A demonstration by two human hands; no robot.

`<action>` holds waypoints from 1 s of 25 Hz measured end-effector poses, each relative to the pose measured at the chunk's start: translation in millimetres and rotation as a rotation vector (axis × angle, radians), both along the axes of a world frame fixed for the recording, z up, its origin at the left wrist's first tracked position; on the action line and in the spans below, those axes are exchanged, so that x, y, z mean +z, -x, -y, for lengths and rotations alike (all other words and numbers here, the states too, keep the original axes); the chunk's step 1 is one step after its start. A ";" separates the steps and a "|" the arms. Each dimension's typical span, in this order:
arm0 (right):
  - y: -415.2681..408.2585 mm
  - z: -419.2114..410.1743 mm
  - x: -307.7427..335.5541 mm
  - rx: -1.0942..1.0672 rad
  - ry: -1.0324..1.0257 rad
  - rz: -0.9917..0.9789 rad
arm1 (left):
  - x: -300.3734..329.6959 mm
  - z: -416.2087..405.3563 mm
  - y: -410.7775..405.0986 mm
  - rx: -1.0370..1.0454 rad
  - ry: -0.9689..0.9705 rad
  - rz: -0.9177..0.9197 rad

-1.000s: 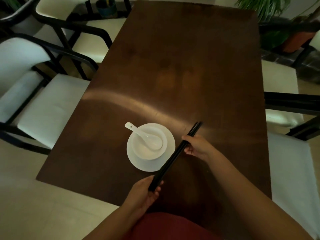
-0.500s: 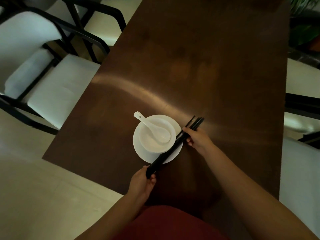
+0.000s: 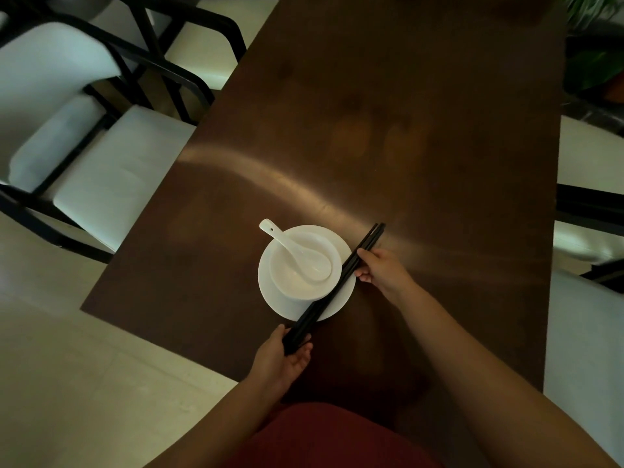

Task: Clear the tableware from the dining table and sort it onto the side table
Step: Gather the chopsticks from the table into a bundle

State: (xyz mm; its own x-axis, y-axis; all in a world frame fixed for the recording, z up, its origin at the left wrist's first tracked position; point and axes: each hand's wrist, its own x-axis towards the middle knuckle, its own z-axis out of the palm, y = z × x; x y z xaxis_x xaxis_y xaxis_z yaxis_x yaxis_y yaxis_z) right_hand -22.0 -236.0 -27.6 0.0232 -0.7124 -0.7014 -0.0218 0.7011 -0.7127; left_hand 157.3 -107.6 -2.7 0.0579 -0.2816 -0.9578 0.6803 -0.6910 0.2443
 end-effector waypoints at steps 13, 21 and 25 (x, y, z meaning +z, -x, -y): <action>-2.5 -31.5 10.8 0.065 -0.043 -0.060 | -10.4 -10.7 -26.9 -0.279 0.009 0.031; -7.3 -76.1 18.7 -0.034 -0.165 -0.021 | 5.2 75.8 -132.8 -0.837 0.315 0.744; -31.2 -88.5 14.1 0.061 0.025 -0.520 | 0.4 126.0 -113.6 -1.351 0.709 1.052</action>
